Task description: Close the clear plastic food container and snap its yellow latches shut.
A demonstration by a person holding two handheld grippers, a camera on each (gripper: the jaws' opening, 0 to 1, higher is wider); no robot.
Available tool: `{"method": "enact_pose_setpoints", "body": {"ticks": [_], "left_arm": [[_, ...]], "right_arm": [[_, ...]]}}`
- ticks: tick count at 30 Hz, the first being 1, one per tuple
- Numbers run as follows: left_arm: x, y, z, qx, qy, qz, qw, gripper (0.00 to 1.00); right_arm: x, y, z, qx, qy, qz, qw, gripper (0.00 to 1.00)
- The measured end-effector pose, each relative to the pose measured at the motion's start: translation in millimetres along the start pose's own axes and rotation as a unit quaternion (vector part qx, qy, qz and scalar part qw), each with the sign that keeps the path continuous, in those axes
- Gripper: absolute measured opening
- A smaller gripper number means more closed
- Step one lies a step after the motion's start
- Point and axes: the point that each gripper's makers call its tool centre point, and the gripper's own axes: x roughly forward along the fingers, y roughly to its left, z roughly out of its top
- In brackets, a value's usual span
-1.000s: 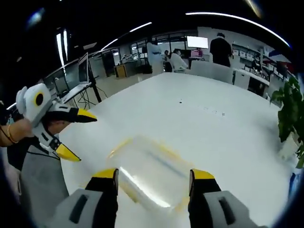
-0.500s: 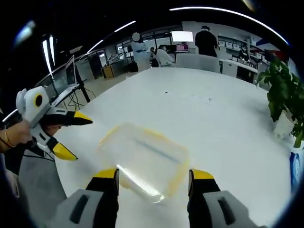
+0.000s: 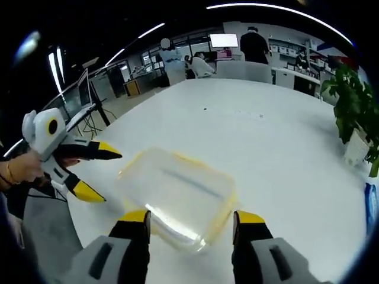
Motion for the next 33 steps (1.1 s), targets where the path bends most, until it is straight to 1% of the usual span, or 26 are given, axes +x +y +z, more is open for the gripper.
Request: {"method": "enact_pose_setpoints", "body": {"ticks": [7, 14, 26, 33], "left_arm": [[3.2, 1.2, -3.5, -0.003, 0.006, 0.001, 1.0, 0.5], [6.4, 2.7, -3.5, -0.01, 0.006, 0.003, 0.9999, 0.49], [7.3, 5.5, -8.0, -0.009, 0.014, 0.001, 0.9999, 0.47], [5.1, 8.2, -9.2, -0.007, 0.017, 0.0, 0.9998, 0.46]], "right_arm": [[0.9, 1.0, -2.6, 0.001, 0.005, 0.003, 1.0, 0.53], [2.3, 1.8, -6.1, 0.004, 0.009, 0.004, 0.9999, 0.52], [4.5, 0.9, -5.3, 0.006, 0.012, 0.003, 0.9999, 0.52], [9.7, 8.6, -2.2, 0.0, 0.014, 0.009, 0.9999, 0.52]]}}
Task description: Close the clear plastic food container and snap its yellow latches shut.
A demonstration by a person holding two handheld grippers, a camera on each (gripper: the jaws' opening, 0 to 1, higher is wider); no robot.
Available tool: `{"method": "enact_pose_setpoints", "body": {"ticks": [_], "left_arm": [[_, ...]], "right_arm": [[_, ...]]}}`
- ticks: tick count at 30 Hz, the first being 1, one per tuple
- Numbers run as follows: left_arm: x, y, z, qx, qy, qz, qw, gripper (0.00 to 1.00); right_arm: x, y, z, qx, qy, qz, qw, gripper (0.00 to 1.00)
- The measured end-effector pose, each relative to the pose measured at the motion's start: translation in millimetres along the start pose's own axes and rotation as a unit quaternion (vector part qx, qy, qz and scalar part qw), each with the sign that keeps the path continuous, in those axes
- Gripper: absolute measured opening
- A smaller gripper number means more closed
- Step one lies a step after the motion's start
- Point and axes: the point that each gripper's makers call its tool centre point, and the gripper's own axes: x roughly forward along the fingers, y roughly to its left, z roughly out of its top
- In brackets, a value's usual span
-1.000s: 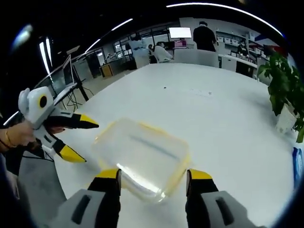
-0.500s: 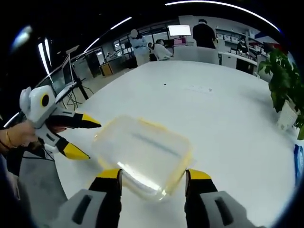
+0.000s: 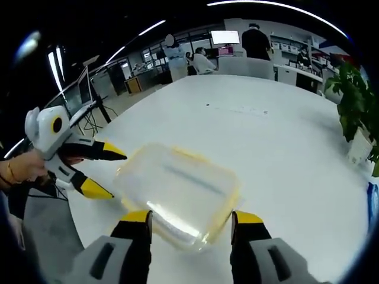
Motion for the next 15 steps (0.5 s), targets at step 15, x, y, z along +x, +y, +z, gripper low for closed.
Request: {"method": "enact_pose_setpoints", "body": {"ticks": [15], "left_arm": [[-17, 15.4, -11.7, -0.001, 0.013, 0.016, 0.9998, 0.46]], "right_arm": [[15, 21, 8.2, -0.01, 0.004, 0.012, 0.9999, 0.52]]}}
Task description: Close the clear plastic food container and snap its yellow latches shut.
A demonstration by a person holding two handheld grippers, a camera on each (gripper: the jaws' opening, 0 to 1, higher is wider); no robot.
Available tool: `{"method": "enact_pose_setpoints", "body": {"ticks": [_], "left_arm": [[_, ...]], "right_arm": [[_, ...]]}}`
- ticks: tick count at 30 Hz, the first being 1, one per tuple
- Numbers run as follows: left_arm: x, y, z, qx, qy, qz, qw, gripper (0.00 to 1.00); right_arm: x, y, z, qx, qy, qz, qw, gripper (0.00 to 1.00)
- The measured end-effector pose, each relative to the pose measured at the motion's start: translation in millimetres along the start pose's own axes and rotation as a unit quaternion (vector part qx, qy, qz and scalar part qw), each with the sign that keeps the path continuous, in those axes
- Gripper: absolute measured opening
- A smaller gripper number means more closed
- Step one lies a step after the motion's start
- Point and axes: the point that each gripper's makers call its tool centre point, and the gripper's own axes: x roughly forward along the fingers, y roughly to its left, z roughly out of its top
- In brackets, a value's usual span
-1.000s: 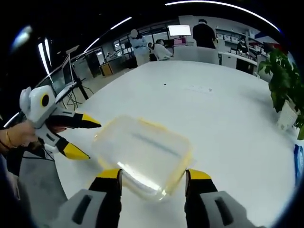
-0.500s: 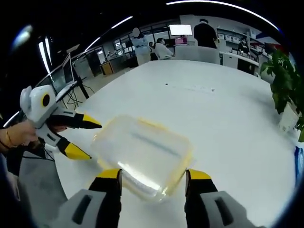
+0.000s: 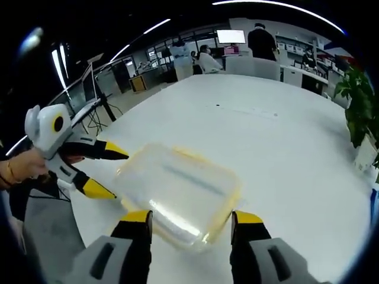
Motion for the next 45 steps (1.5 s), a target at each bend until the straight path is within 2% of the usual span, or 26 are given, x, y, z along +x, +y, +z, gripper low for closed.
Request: {"method": "enact_pose_setpoints", "body": {"ticks": [27, 35, 45], "left_arm": [[-24, 22.9, -19.9, 0.002, 0.017, 0.03, 0.9994, 0.49], [-26, 23.4, -23.2, 0.011, 0.024, 0.032, 0.9992, 0.49], [-20, 27.8, -26.7, -0.002, 0.025, 0.037, 0.999, 0.48]], "right_arm": [[23, 35, 13.4, -0.017, 0.01, 0.015, 0.9997, 0.54], [25, 37, 14.5, -0.016, 0.013, 0.008, 0.9998, 0.54], [26, 38, 14.9, -0.013, 0.011, 0.008, 0.9998, 0.54]]}}
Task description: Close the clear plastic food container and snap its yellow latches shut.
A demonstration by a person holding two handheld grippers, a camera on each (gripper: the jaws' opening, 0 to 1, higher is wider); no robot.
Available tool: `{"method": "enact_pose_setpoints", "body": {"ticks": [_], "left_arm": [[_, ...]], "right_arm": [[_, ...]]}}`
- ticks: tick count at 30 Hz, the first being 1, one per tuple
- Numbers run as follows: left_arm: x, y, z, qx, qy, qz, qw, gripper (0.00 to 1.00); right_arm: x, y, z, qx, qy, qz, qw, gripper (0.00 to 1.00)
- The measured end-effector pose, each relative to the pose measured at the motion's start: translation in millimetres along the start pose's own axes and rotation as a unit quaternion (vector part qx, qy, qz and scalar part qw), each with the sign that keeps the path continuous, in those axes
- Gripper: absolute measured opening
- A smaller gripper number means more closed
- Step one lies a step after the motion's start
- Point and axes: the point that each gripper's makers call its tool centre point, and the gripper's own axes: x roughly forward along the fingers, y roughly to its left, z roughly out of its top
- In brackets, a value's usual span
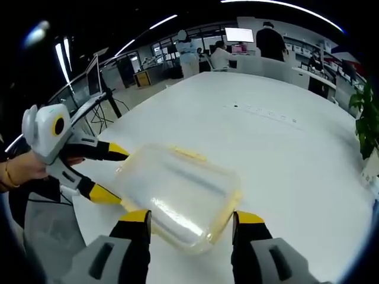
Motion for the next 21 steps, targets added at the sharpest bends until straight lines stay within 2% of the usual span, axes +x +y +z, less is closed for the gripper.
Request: {"method": "enact_pose_setpoints", "body": {"ticks": [3, 21], "left_arm": [[1, 2.4, -2.1, 0.018, 0.009, 0.002, 0.9998, 0.48], [10, 21.8, 7.2, 0.024, 0.009, -0.005, 0.9997, 0.48]], "right_arm": [[2, -1, 0.6, 0.003, 0.0, 0.002, 1.0, 0.54], [14, -9, 16.0, 0.01, -0.009, -0.003, 0.9999, 0.54]]}}
